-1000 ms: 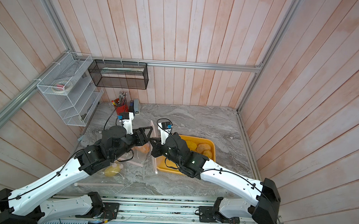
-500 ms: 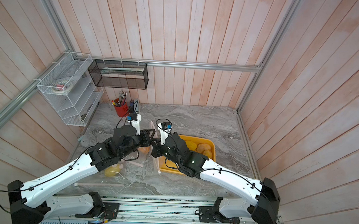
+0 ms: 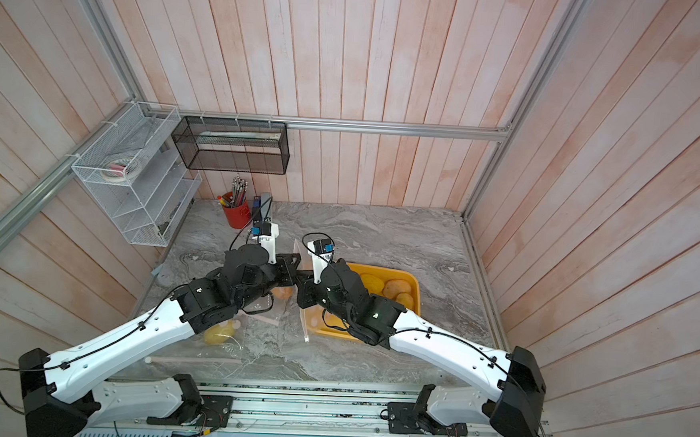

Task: Put the potatoes into a zipper bag and zip it
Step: Open the zipper of the food storage bag.

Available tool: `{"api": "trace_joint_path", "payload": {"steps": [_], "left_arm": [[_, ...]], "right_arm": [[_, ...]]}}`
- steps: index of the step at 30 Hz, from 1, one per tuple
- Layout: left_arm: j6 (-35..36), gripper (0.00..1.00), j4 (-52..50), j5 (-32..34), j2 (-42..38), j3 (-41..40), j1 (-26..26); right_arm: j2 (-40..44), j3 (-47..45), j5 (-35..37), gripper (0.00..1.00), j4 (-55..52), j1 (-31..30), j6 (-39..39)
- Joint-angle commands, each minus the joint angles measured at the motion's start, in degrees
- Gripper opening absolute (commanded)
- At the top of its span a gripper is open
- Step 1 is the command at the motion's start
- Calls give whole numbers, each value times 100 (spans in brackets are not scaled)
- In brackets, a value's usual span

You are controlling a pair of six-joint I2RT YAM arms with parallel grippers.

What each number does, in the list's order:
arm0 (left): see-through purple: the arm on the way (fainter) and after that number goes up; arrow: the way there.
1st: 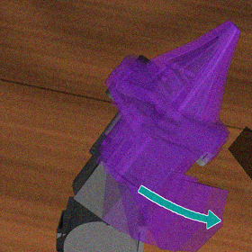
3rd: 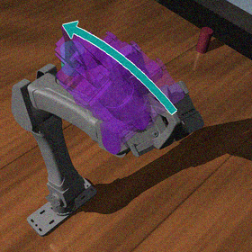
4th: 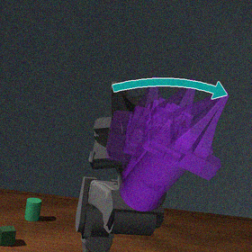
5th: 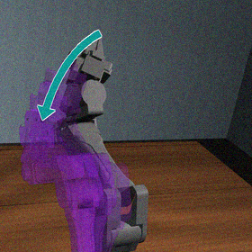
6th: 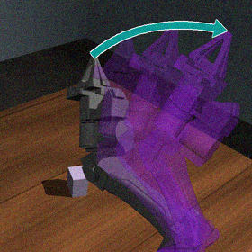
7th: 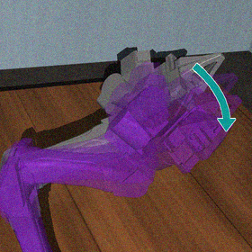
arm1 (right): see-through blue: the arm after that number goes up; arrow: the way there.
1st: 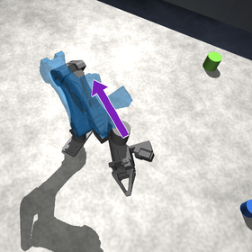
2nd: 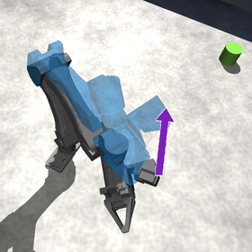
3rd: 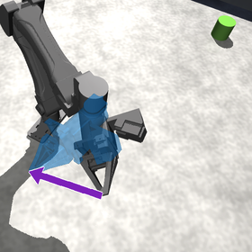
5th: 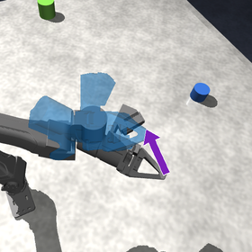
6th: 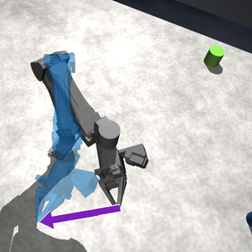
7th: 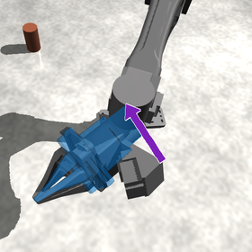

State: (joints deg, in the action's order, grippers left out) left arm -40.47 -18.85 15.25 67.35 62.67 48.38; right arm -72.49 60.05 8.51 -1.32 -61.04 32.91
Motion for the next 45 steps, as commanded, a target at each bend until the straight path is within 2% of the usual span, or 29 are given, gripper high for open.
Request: {"api": "trace_joint_path", "payload": {"steps": [1,9,16,26,27,30,33,41,45], "left_arm": [[0,0,-160,88,48,-6,-21],[-31,0,-195,82,48,30,-39],[-40,0,-215,85,36,41,-38],[-32,0,-267,84,31,91,-39],[-32,0,-275,76,31,103,-48],[-10,0,-336,52,16,140,-47],[12,0,-430,-35,-20,157,-40],[-109,33,-437,-491,-110,-73,31],[-191,35,-369,-599,-126,-163,103]], "right_arm": [[337,24,223,16,50,11,-30],[758,-279,522,21,-83,12,-3],[315,-58,282,34,-174,22,-65],[-105,-55,310,35,-246,209,-21],[-129,-46,283,29,-243,238,-21],[-104,-24,308,0,-229,276,-12],[-6,-45,369,0,-195,293,-4],[108,-71,421,0,-35,336,84],[92,-55,436,0,1,397,111]]}}
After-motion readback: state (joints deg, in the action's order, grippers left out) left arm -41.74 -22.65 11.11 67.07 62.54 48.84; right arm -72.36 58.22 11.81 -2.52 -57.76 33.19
